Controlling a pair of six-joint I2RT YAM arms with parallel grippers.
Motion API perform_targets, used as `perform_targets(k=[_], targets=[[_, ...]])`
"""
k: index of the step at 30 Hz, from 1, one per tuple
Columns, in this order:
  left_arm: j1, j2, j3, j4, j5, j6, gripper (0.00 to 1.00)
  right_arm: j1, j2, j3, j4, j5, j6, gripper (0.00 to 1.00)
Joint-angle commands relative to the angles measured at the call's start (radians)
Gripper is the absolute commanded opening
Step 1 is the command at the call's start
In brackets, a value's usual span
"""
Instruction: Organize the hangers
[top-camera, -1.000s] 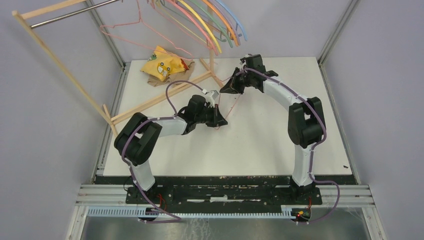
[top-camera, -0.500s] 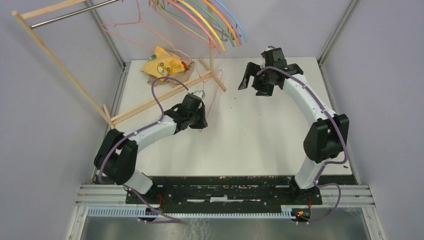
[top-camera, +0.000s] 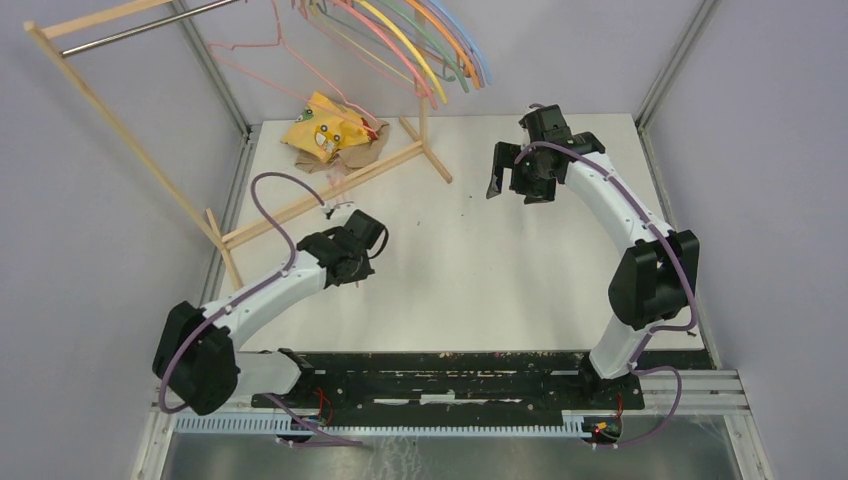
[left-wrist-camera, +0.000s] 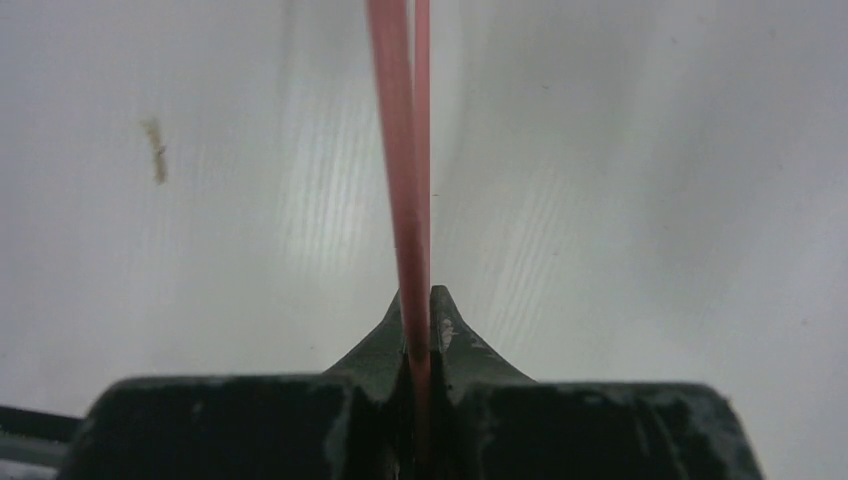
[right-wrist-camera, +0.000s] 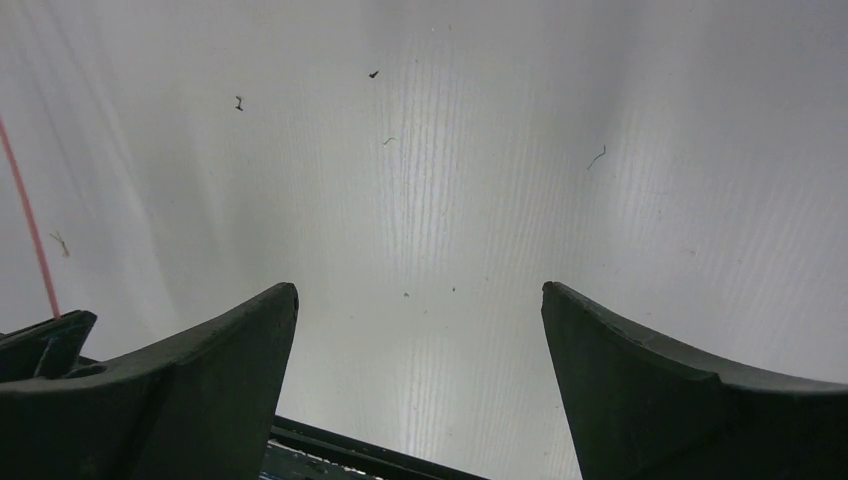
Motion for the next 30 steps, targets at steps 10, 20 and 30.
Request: perform_targets(k=[10, 20, 30], targets=[[0.011, -0.2, 0.234, -0.309, -0.634, -0.243, 0.03, 0.003, -0.022, 0.005, 0.031, -0.009, -0.037, 1.0], [0.112, -0.139, 0.346, -0.035, -0.738, 0.134, 0.03, 0.004, -0.009, 0.016, 0.022, -0.006, -0.049, 1.0], [0.28, -0.057, 0.475, 0.204, -0.636, 0.354, 0.03, 0.004, 0.006, 0.042, 0.011, 0.007, -0.06, 1.0]])
